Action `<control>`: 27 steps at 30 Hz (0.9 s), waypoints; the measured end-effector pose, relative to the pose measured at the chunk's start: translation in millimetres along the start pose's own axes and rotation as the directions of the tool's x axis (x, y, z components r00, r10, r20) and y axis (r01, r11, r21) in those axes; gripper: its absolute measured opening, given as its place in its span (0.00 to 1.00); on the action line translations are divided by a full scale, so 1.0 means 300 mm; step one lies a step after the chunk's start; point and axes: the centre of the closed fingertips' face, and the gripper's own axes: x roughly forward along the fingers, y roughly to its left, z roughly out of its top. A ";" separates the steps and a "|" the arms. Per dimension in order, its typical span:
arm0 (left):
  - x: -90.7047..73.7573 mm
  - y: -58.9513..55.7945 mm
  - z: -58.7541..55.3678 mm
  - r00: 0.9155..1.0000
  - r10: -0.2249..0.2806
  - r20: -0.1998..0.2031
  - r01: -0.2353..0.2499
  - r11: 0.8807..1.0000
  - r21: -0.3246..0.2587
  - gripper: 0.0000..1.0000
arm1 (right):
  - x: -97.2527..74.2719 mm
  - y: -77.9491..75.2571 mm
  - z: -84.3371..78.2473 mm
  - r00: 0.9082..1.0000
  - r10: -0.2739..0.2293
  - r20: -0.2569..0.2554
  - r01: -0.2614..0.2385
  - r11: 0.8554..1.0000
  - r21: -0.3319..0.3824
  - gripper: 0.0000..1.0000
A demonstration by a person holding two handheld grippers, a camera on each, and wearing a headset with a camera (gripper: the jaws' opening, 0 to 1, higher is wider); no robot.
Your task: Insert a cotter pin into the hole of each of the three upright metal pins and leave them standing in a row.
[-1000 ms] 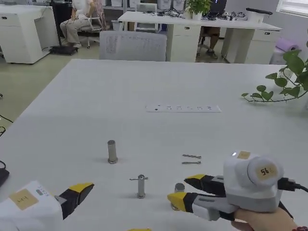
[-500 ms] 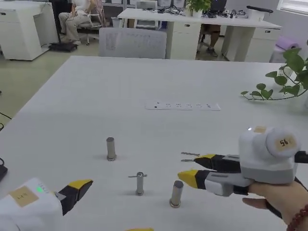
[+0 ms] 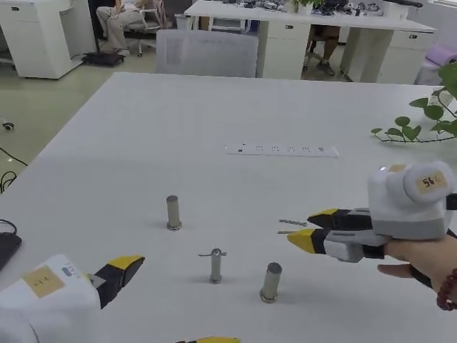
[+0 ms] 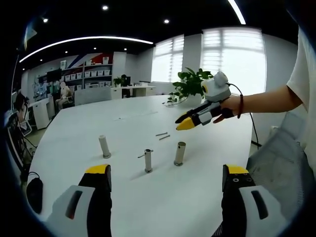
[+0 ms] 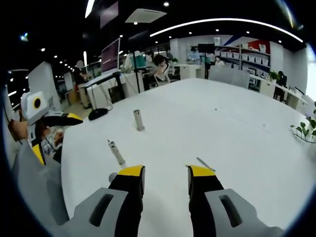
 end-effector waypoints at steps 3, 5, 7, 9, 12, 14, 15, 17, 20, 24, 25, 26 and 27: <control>0.003 0.001 -0.005 1.000 -0.001 -0.010 0.001 1.000 0.007 0.94 | 0.016 -0.019 -0.009 1.000 0.000 -0.020 0.000 1.000 -0.017 0.35; 0.006 0.000 -0.009 1.000 -0.001 -0.017 0.001 1.000 0.017 0.95 | 0.032 -0.037 -0.021 0.999 0.000 -0.047 -0.002 0.999 -0.042 0.33; 0.010 0.000 -0.011 1.000 -0.003 -0.017 0.004 1.000 0.011 0.95 | 0.044 -0.052 -0.026 0.998 -0.002 -0.060 -0.001 0.999 -0.041 0.33; 0.013 0.000 -0.012 1.000 -0.004 -0.017 0.004 1.000 0.008 0.95 | 0.059 -0.065 -0.036 0.997 0.001 -0.081 -0.006 0.998 -0.056 0.31; 0.017 0.001 -0.014 1.000 -0.003 -0.017 0.003 1.000 0.008 0.95 | 0.079 -0.087 -0.047 0.994 0.000 -0.106 -0.008 0.997 -0.076 0.29; 0.020 0.002 -0.014 1.000 -0.002 -0.016 0.002 1.000 0.008 0.95 | 0.090 -0.106 -0.060 0.992 -0.010 -0.123 -0.002 0.995 -0.099 0.27; 0.021 0.003 -0.014 1.000 -0.001 -0.017 0.002 1.000 0.009 0.95 | 0.094 -0.113 -0.067 0.991 -0.014 -0.132 0.001 0.995 -0.103 0.27; 0.022 0.006 -0.014 1.000 0.004 -0.016 -0.003 1.000 0.014 0.95 | 0.102 -0.128 -0.078 0.989 -0.023 -0.143 0.006 0.993 -0.119 0.25; 0.024 0.009 -0.015 1.000 0.007 -0.015 -0.007 1.000 0.009 0.95 | 0.115 -0.141 -0.093 0.986 -0.018 -0.166 -0.004 0.991 -0.131 0.24; 0.028 0.013 -0.017 1.000 0.010 -0.020 -0.010 1.000 0.008 0.95 | 0.128 -0.170 -0.112 0.978 -0.026 -0.206 -0.006 0.989 -0.149 0.21; 0.028 0.014 -0.017 1.000 0.010 -0.021 -0.010 1.000 0.010 0.95 | 0.130 -0.172 -0.112 0.977 -0.020 -0.213 -0.014 0.988 -0.155 0.21; 0.029 0.014 -0.016 1.000 0.010 -0.019 -0.010 1.000 0.010 0.94 | 0.132 -0.175 -0.113 0.975 -0.018 -0.220 -0.018 0.987 -0.158 0.20; 0.030 0.015 -0.015 1.000 0.011 -0.019 -0.010 1.000 0.009 0.94 | 0.135 -0.179 -0.117 0.971 -0.018 -0.237 -0.023 0.985 -0.171 0.20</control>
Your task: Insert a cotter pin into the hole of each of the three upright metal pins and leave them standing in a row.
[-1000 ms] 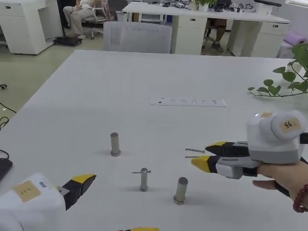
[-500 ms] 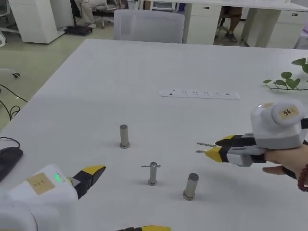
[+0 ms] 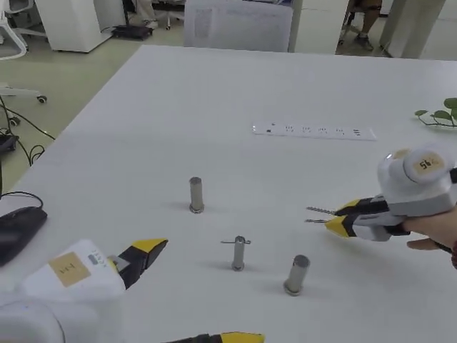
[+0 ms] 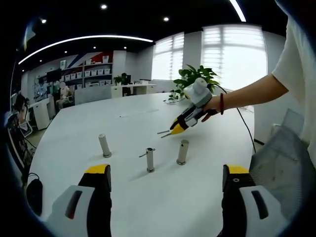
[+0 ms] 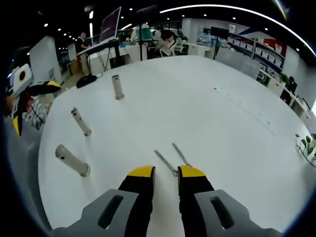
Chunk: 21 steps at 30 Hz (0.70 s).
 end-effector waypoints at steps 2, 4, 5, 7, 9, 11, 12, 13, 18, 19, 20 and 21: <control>0.002 0.001 0.000 1.000 0.001 0.001 -0.001 1.000 -0.002 0.93 | 0.006 -0.004 -0.005 1.000 0.010 -0.018 -0.010 1.000 -0.019 0.19; 0.005 0.001 -0.002 1.000 0.001 -0.002 -0.001 1.000 -0.002 0.92 | 0.011 -0.010 -0.010 0.999 0.013 -0.037 -0.014 0.999 -0.038 0.18; 0.006 0.001 -0.002 1.000 0.002 -0.003 -0.002 1.000 -0.002 0.92 | 0.014 -0.012 -0.011 0.999 0.019 -0.044 -0.021 0.999 -0.046 0.18; 0.008 0.000 -0.004 1.000 0.001 -0.005 -0.001 1.000 -0.001 0.92 | 0.018 -0.015 -0.013 0.998 0.027 -0.060 -0.032 0.997 -0.068 0.16; 0.009 0.000 -0.005 1.000 0.001 -0.006 -0.001 1.000 0.000 0.91 | 0.022 -0.017 -0.016 0.996 0.036 -0.084 -0.045 0.994 -0.101 0.15; 0.009 0.000 -0.007 1.000 0.001 -0.009 -0.001 1.000 0.000 0.91 | 0.027 -0.019 -0.019 0.994 0.044 -0.105 -0.057 0.990 -0.129 0.15; 0.009 0.000 -0.008 1.000 0.000 -0.010 0.000 1.000 0.001 0.91 | 0.028 -0.019 -0.020 0.992 0.048 -0.113 -0.064 0.988 -0.138 0.14; 0.009 0.000 -0.008 1.000 0.000 -0.010 0.000 1.000 0.000 0.91 | 0.031 -0.021 -0.019 0.992 0.050 -0.117 -0.066 0.988 -0.142 0.14; 0.007 0.004 -0.014 1.000 0.002 -0.017 -0.002 1.000 0.002 0.90 | 0.039 -0.018 -0.020 0.985 0.080 -0.152 -0.103 0.984 -0.149 0.13; 0.007 0.004 -0.014 1.000 0.001 -0.018 -0.001 1.000 0.002 0.90 | 0.040 -0.017 -0.021 0.984 0.084 -0.155 -0.108 0.982 -0.153 0.13; 0.007 0.004 -0.015 1.000 0.001 -0.018 -0.001 1.000 0.001 0.90 | 0.042 -0.015 -0.022 0.983 0.090 -0.161 -0.115 0.981 -0.157 0.13; 0.007 0.004 -0.015 1.000 0.001 -0.018 -0.001 1.000 0.001 0.89 | 0.044 -0.012 -0.024 0.981 0.096 -0.167 -0.123 0.979 -0.163 0.13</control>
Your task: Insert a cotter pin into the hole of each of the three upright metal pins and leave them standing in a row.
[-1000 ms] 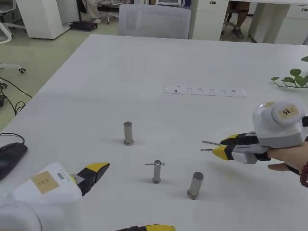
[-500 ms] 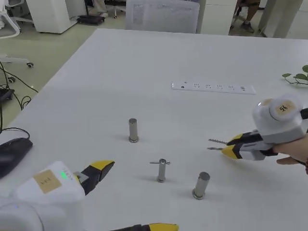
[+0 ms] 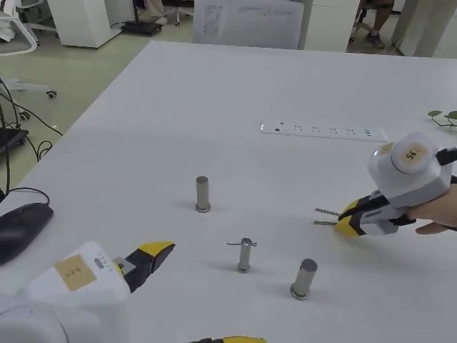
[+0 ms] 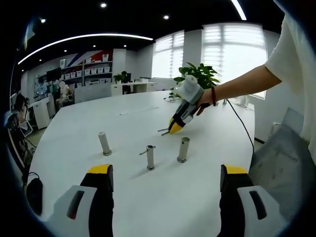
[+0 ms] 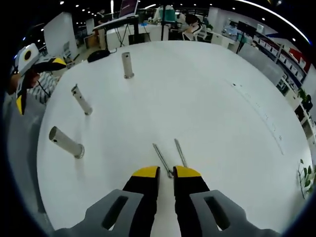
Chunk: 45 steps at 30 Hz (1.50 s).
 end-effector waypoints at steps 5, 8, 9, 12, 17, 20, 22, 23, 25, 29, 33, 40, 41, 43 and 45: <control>-0.001 0.003 -0.003 1.000 0.001 -0.005 -0.001 1.000 0.000 0.89 | 0.007 0.003 0.001 0.999 0.021 -0.031 -0.022 0.999 -0.040 0.12; -0.001 0.003 -0.005 1.000 -0.001 -0.009 0.001 1.000 0.004 0.89 | 0.006 0.001 0.001 0.998 0.038 -0.049 -0.040 0.998 -0.042 0.12; -0.001 0.003 -0.006 1.000 -0.001 -0.011 0.001 1.000 0.005 0.89 | 0.005 0.003 -0.001 0.998 0.042 -0.056 -0.045 0.998 -0.049 0.12; -0.001 0.005 -0.007 1.000 0.001 -0.015 0.000 1.000 0.007 0.88 | 0.005 0.010 -0.001 0.996 0.052 -0.077 -0.059 0.994 -0.088 0.11; -0.003 0.006 -0.008 1.000 0.000 -0.013 0.000 1.000 0.006 0.88 | 0.007 0.024 0.000 0.992 0.057 -0.117 -0.073 0.988 -0.135 0.08; -0.004 0.003 -0.004 1.000 -0.002 -0.007 0.002 1.000 0.002 0.88 | 0.008 0.019 -0.004 0.989 0.045 -0.144 -0.064 0.989 -0.133 0.06; -0.005 0.003 -0.006 1.000 -0.002 -0.011 0.002 1.000 0.007 0.88 | 0.008 0.019 -0.003 0.987 0.039 -0.157 -0.062 0.988 -0.139 0.05; -0.006 0.002 -0.008 1.000 -0.003 -0.013 0.003 1.000 0.008 0.88 | 0.008 0.019 -0.003 0.986 0.036 -0.163 -0.059 0.989 -0.139 0.05; -0.007 0.001 -0.008 1.000 -0.004 -0.011 0.004 1.000 0.006 0.88 | 0.008 0.019 -0.005 0.984 0.025 -0.177 -0.054 0.985 -0.162 0.05; -0.009 0.000 -0.011 1.000 -0.006 -0.017 0.006 1.000 0.007 0.87 | 0.007 0.018 -0.005 0.982 0.006 -0.186 -0.041 0.982 -0.184 0.04; -0.011 0.003 -0.005 1.000 -0.006 -0.013 0.006 1.000 0.006 0.86 | 0.005 0.012 -0.007 0.982 -0.013 -0.188 -0.025 0.981 -0.194 0.03; -0.014 0.001 0.008 1.000 -0.011 -0.004 0.011 1.000 0.003 0.84 | -0.003 0.013 -0.002 0.985 -0.029 -0.168 -0.005 0.981 -0.195 0.03; -0.015 0.002 0.011 1.000 -0.010 -0.002 0.010 1.000 0.004 0.84 | -0.007 0.014 0.000 0.986 -0.035 -0.164 0.001 0.980 -0.201 0.03; -0.015 0.003 0.012 1.000 -0.009 -0.004 0.009 1.000 0.004 0.83 | -0.016 0.016 0.008 0.987 -0.044 -0.158 0.011 0.979 -0.206 0.03; -0.014 0.004 0.012 1.000 -0.008 -0.008 0.008 1.000 0.001 0.82 | -0.028 0.026 0.020 0.988 -0.049 -0.144 0.017 0.976 -0.216 0.03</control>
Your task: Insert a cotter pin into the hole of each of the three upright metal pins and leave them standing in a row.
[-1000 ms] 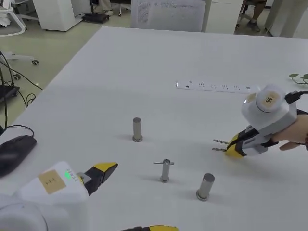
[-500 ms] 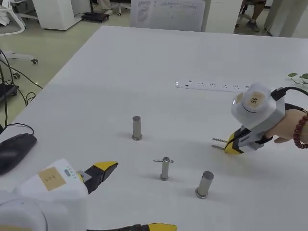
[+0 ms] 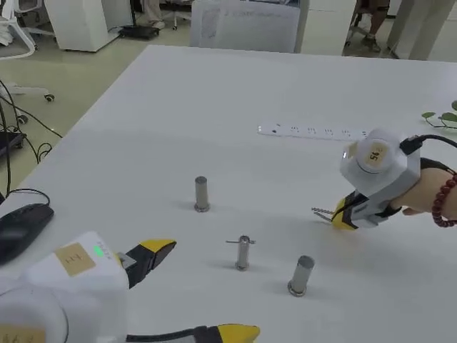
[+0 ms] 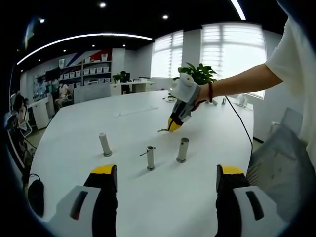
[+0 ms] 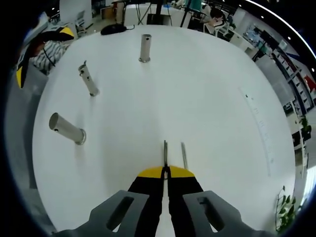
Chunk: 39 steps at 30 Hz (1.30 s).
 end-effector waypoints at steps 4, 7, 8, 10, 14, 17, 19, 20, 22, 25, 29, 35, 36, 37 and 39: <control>0.001 0.003 0.011 1.000 -0.001 0.009 0.001 1.000 -0.023 0.78 | -0.028 0.017 0.026 1.000 -0.014 0.027 0.015 1.000 -0.026 0.03; -0.001 0.005 0.026 1.000 -0.005 0.022 0.006 0.999 -0.045 0.76 | -0.053 0.028 0.044 0.999 -0.026 0.042 0.028 0.998 -0.051 0.03; -0.001 0.005 0.028 1.000 -0.005 0.023 0.006 0.999 -0.046 0.75 | -0.061 0.032 0.049 0.998 -0.029 0.047 0.031 0.998 -0.056 0.03; -0.002 0.004 0.037 1.000 -0.007 0.027 0.009 0.999 -0.047 0.73 | -0.081 0.041 0.063 0.998 -0.035 0.060 0.040 0.997 -0.073 0.03; -0.001 0.004 0.056 0.999 -0.014 0.035 0.015 0.999 -0.042 0.70 | -0.123 0.048 0.097 0.994 -0.057 0.097 0.067 0.993 -0.100 0.03; 0.003 -0.001 0.066 0.999 -0.026 0.036 0.027 0.999 -0.042 0.65 | -0.153 0.065 0.122 0.990 -0.074 0.118 0.088 0.989 -0.118 0.03; 0.007 -0.003 0.071 0.999 -0.030 0.034 0.032 0.999 -0.035 0.64 | -0.173 0.079 0.139 0.988 -0.084 0.133 0.101 0.987 -0.126 0.03; 0.010 -0.005 0.075 0.999 -0.033 0.033 0.034 0.999 -0.033 0.64 | -0.181 0.083 0.148 0.985 -0.088 0.146 0.107 0.986 -0.130 0.03; 0.013 -0.006 0.082 0.999 -0.037 0.036 0.038 0.999 -0.034 0.62 | -0.193 0.089 0.160 0.983 -0.091 0.161 0.113 0.984 -0.136 0.03; 0.022 -0.014 0.102 0.998 -0.047 0.049 0.049 0.998 -0.035 0.59 | -0.222 0.115 0.187 0.978 -0.098 0.186 0.127 0.980 -0.156 0.03; 0.035 -0.020 0.118 0.997 -0.054 0.050 0.055 0.998 -0.030 0.57 | -0.251 0.150 0.215 0.973 -0.094 0.210 0.132 0.976 -0.173 0.03; 0.053 -0.033 0.144 0.996 -0.073 0.058 0.075 0.996 -0.043 0.51 | -0.281 0.219 0.254 0.966 -0.079 0.246 0.129 0.972 -0.196 0.03; 0.056 -0.035 0.147 0.996 -0.074 0.057 0.076 0.996 -0.042 0.51 | -0.283 0.228 0.258 0.965 -0.077 0.249 0.129 0.971 -0.200 0.03; 0.057 -0.037 0.151 0.996 -0.073 0.057 0.075 0.996 -0.038 0.50 | -0.286 0.237 0.262 0.965 -0.074 0.252 0.128 0.971 -0.204 0.03; 0.059 -0.040 0.159 0.995 -0.077 0.064 0.079 0.996 -0.036 0.49 | -0.292 0.259 0.270 0.963 -0.068 0.259 0.126 0.969 -0.212 0.03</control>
